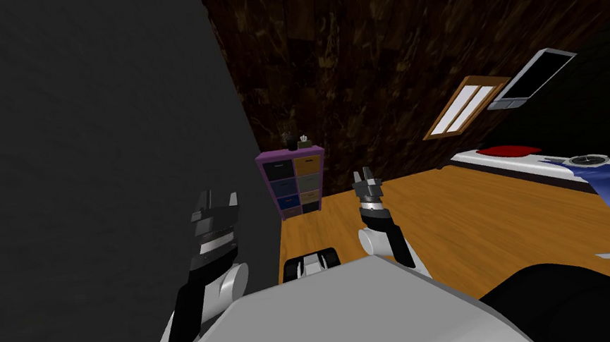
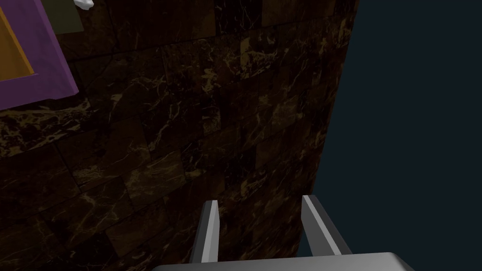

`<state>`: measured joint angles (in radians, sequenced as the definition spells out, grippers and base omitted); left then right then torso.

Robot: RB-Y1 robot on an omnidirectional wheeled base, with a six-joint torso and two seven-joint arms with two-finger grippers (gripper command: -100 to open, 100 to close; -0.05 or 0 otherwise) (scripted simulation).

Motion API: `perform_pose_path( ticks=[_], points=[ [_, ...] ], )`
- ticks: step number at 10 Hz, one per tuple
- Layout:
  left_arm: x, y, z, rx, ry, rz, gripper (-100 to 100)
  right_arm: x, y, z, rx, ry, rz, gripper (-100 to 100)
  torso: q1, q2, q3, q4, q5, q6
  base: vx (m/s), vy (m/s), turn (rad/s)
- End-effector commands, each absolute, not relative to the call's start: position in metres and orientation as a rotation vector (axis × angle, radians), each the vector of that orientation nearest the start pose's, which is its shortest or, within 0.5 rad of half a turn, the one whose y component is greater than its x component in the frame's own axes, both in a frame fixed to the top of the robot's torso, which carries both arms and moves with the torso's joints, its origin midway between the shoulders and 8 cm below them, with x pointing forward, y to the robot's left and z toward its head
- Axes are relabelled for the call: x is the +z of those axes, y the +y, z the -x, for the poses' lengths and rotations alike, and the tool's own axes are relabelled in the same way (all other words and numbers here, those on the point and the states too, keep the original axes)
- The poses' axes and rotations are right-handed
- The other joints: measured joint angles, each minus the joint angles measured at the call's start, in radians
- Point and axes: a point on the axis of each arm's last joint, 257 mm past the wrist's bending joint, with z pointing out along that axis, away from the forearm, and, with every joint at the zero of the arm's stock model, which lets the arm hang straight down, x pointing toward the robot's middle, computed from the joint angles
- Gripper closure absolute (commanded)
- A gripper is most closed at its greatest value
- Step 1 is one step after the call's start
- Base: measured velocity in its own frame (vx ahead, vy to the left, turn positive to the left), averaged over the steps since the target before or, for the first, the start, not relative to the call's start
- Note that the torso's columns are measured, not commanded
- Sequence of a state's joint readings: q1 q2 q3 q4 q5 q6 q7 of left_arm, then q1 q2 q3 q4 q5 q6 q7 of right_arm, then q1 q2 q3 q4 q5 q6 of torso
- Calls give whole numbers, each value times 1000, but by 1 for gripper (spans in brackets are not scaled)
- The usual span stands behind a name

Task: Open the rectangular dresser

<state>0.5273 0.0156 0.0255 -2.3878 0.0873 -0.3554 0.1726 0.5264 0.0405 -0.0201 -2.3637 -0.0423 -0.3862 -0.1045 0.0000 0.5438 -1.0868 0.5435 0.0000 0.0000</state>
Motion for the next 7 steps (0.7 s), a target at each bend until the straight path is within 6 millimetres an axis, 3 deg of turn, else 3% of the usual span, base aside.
perform_pose_path(
  ticks=[1, 2, 4, 7],
  points=[
    [37, 296, -341, -1473, 561, 811, 0, 32, -298, -341, 1383, 553, -791, 0, 0, 74, -148, 74, 0, 0, 0, 0, 0],
    [29, 291, -347, -1468, 613, 791, -100, 32, -298, -341, 1383, 553, -791, 0, 0, 148, -295, 148, 0, 0, 35, -30, -14],
    [19, 289, -353, -1457, 657, 781, -100, 31, -298, -341, 1383, 554, -792, 0, -3, 189, -385, 190, -1, 0, 59, -69, -13],
    [-3, 290, -364, -1434, 714, 782, -100, 31, -298, -341, 1383, 554, -792, 0, 0, 193, -390, 194, 0, 0, 90, -89, -14]
  ],
)
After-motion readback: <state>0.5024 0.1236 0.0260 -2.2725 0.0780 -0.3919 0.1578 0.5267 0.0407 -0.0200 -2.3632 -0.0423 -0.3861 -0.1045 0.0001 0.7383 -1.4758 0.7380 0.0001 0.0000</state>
